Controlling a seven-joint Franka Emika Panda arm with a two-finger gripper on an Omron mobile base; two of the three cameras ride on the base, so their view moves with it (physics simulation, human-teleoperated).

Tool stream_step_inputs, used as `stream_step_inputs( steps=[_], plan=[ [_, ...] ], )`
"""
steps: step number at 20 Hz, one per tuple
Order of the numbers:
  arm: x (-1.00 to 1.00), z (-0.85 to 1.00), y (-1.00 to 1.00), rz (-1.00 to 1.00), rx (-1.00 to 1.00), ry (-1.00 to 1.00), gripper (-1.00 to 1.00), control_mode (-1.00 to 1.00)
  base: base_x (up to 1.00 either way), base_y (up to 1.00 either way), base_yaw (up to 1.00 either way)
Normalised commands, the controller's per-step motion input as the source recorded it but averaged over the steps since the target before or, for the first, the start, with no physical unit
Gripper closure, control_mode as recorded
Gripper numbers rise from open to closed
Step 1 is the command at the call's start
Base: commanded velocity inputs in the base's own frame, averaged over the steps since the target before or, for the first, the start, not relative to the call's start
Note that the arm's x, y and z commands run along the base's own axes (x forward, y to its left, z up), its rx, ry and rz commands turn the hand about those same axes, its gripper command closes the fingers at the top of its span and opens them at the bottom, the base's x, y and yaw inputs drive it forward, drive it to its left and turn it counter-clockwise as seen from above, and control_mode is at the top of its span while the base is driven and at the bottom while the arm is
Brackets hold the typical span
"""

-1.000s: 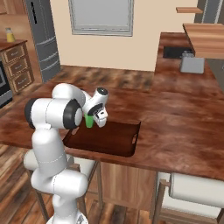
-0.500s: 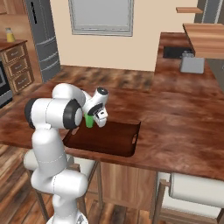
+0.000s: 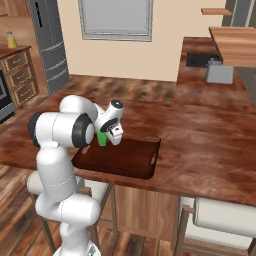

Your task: There is a tray on the dining counter. Grab the cup, mug, and pitcher and place them on the tray. The pitcher may be placed next to the tray if it cannot fit the tray.

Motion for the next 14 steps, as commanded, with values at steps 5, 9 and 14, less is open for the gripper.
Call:
stream_step_inputs(
  steps=[5, 9, 14],
  plan=[
    [0.0, 0.0, 0.0, 0.0, 0.0, 0.0, -1.0, -1.0, 0.0, 0.0, 0.0],
    [0.0, 0.0, 0.0, 0.0, 0.0, 0.0, -1.0, -1.0, 0.0, 0.0, 0.0],
    [0.0, 0.08, 0.0, 0.0, 0.0, 0.0, -1.0, -1.0, 0.0, 0.0, 0.0]
  ],
)
